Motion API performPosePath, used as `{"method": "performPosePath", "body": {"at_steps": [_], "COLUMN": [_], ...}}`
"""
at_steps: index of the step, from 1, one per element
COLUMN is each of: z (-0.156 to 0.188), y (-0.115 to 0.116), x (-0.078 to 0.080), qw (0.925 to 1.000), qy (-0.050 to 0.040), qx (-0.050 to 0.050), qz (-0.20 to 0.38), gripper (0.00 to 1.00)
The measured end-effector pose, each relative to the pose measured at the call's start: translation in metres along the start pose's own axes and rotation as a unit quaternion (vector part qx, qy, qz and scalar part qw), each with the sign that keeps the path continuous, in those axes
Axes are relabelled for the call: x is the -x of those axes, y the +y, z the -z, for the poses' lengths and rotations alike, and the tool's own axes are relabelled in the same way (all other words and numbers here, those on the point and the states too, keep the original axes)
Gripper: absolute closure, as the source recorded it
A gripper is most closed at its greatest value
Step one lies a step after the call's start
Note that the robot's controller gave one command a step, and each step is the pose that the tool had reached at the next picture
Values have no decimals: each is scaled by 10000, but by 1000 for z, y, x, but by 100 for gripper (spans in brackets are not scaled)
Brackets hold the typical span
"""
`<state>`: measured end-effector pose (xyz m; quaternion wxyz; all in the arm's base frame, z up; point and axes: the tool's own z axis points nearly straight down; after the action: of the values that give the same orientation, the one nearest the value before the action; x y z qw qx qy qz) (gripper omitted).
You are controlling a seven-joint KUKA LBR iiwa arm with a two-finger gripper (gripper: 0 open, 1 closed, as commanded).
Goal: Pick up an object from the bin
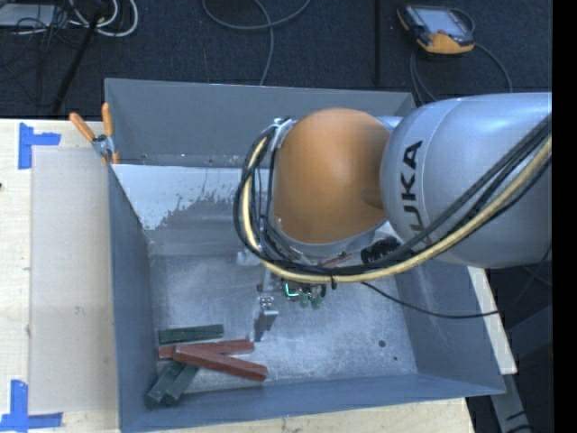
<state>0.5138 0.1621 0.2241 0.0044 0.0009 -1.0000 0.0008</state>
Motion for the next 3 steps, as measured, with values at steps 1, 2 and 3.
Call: {"method": "performPosePath", "body": {"at_steps": [1,2,3], "z": [4,-48,-108], "y": [-1,13,6], "x": [2,3,15], "qw": [10000,9998,9998], "qy": [-38,-68,-56], "qx": [8,12,14], "qz": [-14,162,216], "gripper": [0,0,0]}}
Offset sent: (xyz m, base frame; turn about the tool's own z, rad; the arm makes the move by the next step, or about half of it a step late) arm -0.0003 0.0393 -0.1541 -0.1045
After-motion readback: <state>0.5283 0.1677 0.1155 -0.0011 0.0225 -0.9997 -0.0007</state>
